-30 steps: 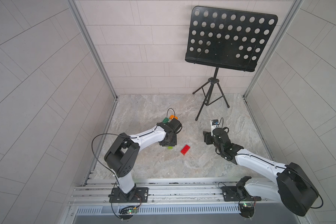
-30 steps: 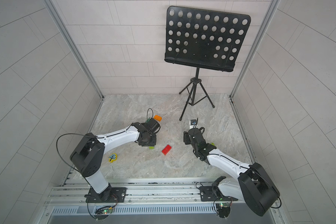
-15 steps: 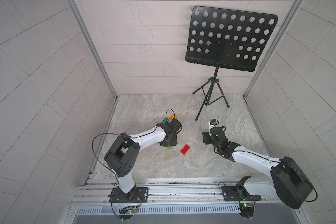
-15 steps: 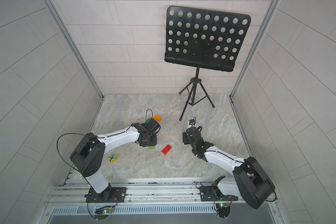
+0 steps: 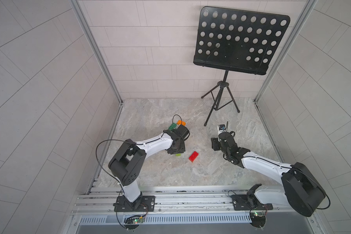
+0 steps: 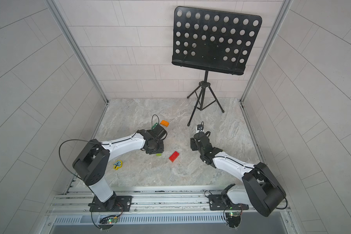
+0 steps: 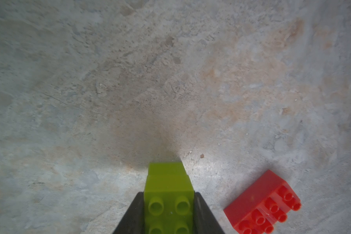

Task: Assemble an ice cream with lego
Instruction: Assemble the lego brick with the lego brick.

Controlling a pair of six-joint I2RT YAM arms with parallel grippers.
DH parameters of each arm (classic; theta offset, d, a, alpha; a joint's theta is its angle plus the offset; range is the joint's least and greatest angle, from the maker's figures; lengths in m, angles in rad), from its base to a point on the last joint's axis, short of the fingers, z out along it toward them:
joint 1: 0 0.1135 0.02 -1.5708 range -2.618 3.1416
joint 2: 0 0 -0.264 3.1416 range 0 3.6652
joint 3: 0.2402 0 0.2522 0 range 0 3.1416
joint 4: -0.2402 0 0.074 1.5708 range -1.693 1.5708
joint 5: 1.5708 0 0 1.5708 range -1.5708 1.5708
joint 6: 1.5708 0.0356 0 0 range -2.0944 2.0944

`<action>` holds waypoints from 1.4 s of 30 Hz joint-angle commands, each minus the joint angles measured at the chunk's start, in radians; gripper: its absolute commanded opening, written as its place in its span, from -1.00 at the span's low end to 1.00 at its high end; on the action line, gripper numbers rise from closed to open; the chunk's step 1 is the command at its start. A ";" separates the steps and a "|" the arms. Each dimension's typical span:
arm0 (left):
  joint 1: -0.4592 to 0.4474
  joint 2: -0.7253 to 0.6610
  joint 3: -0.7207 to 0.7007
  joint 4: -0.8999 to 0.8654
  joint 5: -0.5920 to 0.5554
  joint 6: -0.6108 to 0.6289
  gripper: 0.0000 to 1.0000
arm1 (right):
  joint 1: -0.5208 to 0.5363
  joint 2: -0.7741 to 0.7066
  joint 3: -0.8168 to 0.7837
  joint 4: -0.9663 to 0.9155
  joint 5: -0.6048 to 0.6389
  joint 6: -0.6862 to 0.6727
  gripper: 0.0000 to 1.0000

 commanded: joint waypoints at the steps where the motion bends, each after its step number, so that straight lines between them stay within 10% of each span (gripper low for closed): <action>1: -0.004 0.007 -0.032 0.000 0.008 -0.002 -0.46 | 0.000 0.006 0.020 -0.022 0.012 0.001 0.31; 28: -0.022 -0.037 -0.068 0.019 -0.012 -0.008 -0.01 | -0.010 0.011 0.029 -0.044 0.012 0.009 0.34; 35: -0.016 -0.064 -0.048 -0.017 -0.027 -0.001 0.51 | -0.011 0.017 0.034 -0.050 0.007 0.010 0.34; 42: 0.026 -0.149 -0.044 -0.073 -0.035 -0.002 0.59 | -0.012 0.019 0.034 -0.049 0.005 0.009 0.34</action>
